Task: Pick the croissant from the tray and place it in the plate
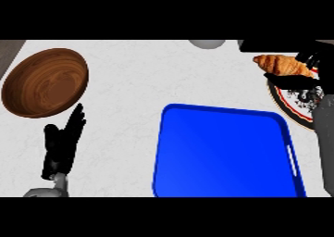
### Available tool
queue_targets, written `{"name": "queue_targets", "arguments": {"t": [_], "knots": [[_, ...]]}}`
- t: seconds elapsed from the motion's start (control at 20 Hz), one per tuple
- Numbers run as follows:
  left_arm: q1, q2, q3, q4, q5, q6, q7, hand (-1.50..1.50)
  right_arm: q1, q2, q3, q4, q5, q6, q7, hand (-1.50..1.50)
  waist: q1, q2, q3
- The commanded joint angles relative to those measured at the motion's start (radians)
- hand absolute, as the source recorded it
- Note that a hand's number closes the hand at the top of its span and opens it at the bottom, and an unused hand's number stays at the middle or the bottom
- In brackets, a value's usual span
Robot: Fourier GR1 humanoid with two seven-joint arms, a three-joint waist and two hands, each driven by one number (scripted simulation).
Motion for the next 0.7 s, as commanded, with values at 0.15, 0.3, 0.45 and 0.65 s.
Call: {"name": "queue_targets", "arguments": {"t": [0.15,0.3,0.45,0.65], "knots": [[-0.016,-0.016,0.002,0.032,-0.011,-0.007,-0.019,0.0,-0.098,-0.127,-0.106,0.298,-0.047,-0.09,-0.072,1.5,0.009,0.003,0.0],[-0.014,-0.014,-0.003,0.01,-0.017,-0.012,-0.005,0.0,-0.121,-0.204,-0.15,0.417,-0.086,-0.094,-0.147,1.5,0.011,0.004,0.001],[-0.031,-0.016,0.002,0.035,-0.024,-0.014,-0.004,0.0,-0.156,-0.223,-0.146,0.571,-0.068,-0.154,-0.19,1.5,0.014,0.005,0.001],[-0.013,-0.012,-0.003,-0.021,-0.009,-0.033,0.018,0.0,-0.182,-0.311,-0.167,0.739,-0.061,-0.148,-0.253,1.5,0.027,0.01,0.002]]}}
